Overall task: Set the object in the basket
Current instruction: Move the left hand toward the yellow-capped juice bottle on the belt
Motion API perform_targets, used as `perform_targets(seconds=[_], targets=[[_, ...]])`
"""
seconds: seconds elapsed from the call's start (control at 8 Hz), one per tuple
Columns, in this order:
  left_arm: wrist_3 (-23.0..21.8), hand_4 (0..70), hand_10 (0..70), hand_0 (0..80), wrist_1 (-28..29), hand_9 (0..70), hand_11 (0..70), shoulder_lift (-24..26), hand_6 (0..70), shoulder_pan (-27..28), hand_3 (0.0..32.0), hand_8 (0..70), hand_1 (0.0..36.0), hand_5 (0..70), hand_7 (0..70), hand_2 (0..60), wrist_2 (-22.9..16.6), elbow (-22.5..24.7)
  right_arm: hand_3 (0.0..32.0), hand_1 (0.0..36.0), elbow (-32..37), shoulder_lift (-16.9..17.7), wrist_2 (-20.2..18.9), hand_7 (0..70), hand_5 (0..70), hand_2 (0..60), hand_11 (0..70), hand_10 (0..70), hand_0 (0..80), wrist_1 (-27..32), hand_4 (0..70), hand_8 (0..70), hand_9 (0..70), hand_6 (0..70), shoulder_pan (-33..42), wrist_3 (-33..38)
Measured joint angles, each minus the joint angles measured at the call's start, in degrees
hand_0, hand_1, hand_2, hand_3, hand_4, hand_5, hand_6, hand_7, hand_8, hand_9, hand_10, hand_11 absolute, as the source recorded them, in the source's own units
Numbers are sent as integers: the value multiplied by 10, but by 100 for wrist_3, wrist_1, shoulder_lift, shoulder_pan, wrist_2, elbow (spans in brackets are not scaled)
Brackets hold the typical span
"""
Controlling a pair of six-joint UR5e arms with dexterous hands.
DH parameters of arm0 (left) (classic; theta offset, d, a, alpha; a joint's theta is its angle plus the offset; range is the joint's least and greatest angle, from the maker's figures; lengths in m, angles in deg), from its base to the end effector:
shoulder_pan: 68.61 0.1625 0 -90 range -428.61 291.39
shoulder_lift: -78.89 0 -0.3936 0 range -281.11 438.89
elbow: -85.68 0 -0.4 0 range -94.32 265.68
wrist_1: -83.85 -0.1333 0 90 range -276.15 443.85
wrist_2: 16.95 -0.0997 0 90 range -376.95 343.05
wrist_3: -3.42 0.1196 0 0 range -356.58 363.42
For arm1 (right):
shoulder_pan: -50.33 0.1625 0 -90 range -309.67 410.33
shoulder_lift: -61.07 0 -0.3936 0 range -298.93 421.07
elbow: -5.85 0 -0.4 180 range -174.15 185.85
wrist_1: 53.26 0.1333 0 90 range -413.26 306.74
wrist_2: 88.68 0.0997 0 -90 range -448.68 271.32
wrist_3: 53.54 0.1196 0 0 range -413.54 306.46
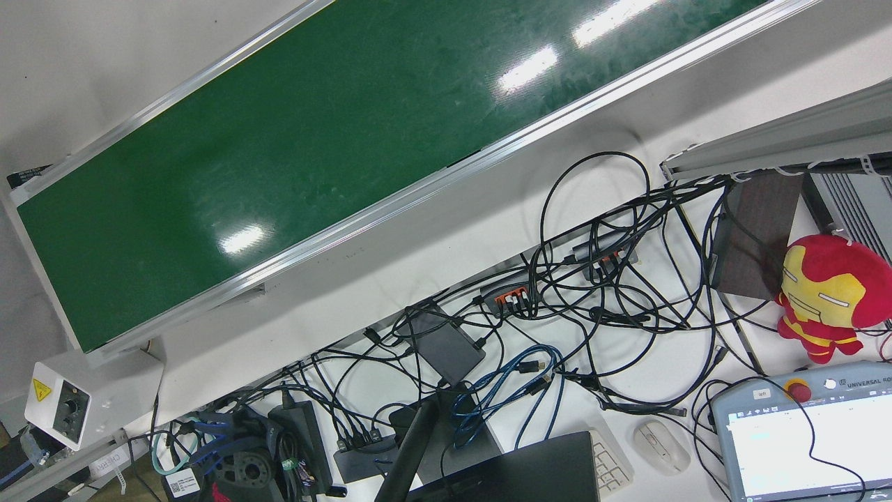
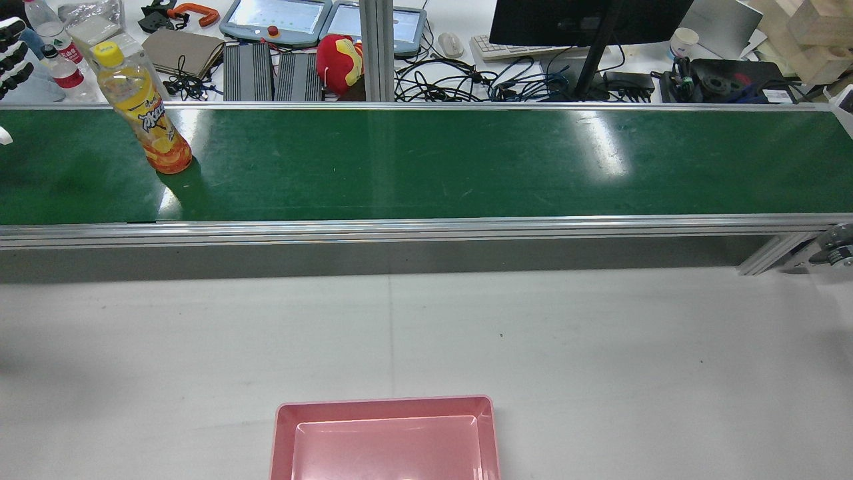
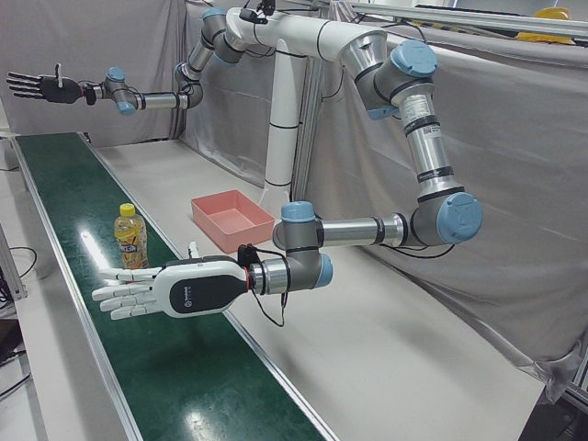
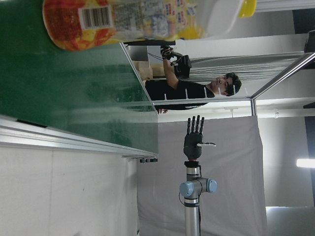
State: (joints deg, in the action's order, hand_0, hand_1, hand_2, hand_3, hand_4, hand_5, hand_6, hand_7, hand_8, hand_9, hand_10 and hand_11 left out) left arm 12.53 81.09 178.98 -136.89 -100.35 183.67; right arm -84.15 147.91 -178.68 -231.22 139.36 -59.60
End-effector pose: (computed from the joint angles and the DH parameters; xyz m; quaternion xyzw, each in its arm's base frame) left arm 0.0818 -0.6027 0.4906 -0.0525 0.7928 -0.5959 0.1168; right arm 0.1240 -0.5514 0.6219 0.0328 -0.7377 0.6730 0.0413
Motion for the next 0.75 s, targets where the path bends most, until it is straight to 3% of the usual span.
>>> perform_targets(seconds=[0.25, 0.75], targets=[[28, 84, 19, 800, -90, 13, 64, 90, 0, 275, 0, 18, 138, 95, 0, 0, 325, 9, 0, 0, 0, 0, 0, 0, 0, 0, 0, 0, 0, 1, 0, 0, 0, 0, 0, 0], [281, 95, 9, 800, -173, 9, 49, 134, 0, 529, 0, 14, 133, 90, 0, 0, 551, 63, 0, 0, 0, 0, 0, 0, 0, 0, 0, 0, 0, -1, 0, 0, 0, 0, -6, 0]])
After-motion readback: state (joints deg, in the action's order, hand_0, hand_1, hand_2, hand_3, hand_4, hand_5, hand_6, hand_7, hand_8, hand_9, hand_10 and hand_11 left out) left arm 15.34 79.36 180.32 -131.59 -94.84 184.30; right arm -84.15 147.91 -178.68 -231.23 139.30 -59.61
